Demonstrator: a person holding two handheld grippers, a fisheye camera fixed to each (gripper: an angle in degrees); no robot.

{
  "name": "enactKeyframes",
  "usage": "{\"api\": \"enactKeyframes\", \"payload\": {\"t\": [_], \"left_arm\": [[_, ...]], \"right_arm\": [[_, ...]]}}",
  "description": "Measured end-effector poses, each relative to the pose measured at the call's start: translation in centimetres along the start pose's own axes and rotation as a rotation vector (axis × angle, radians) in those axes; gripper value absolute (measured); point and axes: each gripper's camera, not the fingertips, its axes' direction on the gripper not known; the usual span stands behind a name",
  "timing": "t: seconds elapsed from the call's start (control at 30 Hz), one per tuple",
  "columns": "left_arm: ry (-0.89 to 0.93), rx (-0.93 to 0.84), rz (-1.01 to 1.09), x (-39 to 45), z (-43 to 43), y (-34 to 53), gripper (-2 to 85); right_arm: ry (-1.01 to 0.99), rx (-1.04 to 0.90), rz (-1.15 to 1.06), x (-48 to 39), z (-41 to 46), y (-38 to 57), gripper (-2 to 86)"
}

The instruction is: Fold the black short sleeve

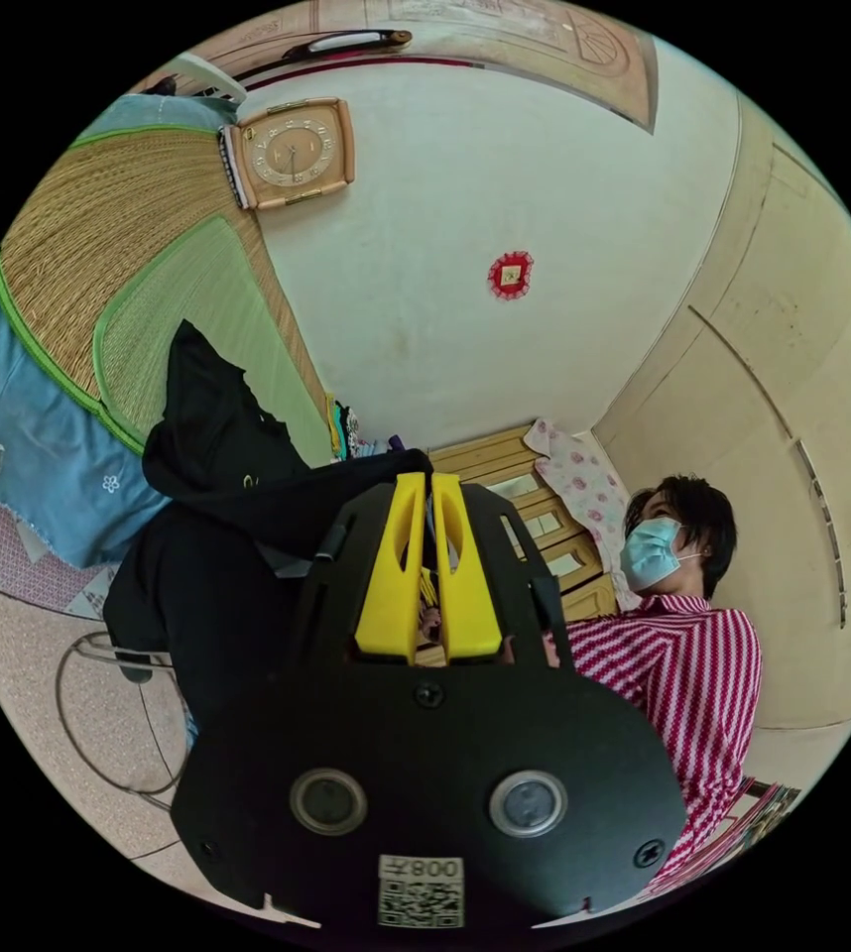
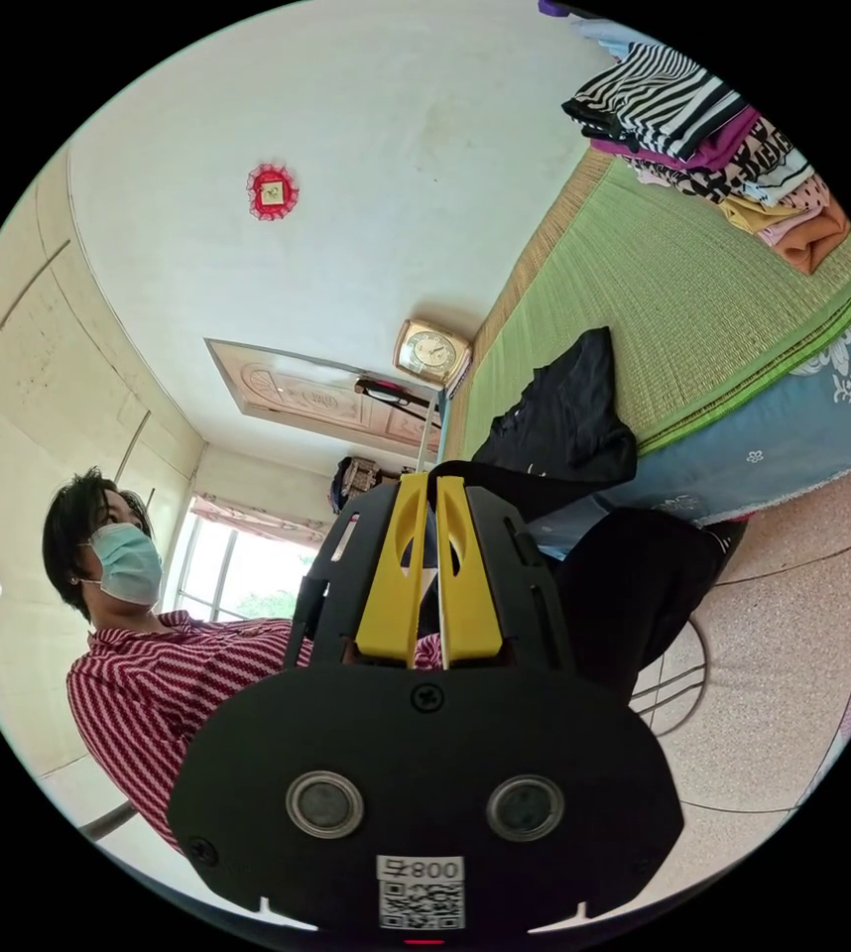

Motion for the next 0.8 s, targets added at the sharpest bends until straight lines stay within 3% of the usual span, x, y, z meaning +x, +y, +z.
{"api": "enactKeyframes", "payload": {"t": [0.37, 0.8], "left_arm": [[-0.020, 0.001, 0.018, 2.8, 2.6, -6.0, 0.8], [-0.155, -0.008, -0.050, 2.4, 8.7, -17.2, 0.8]], "right_arm": [[0.002, -0.001, -0.023, 0.5, 3.8, -2.8, 1.2], [0.068, -0.063, 0.038, 5.3, 13.2, -13.0, 1.2]]}}
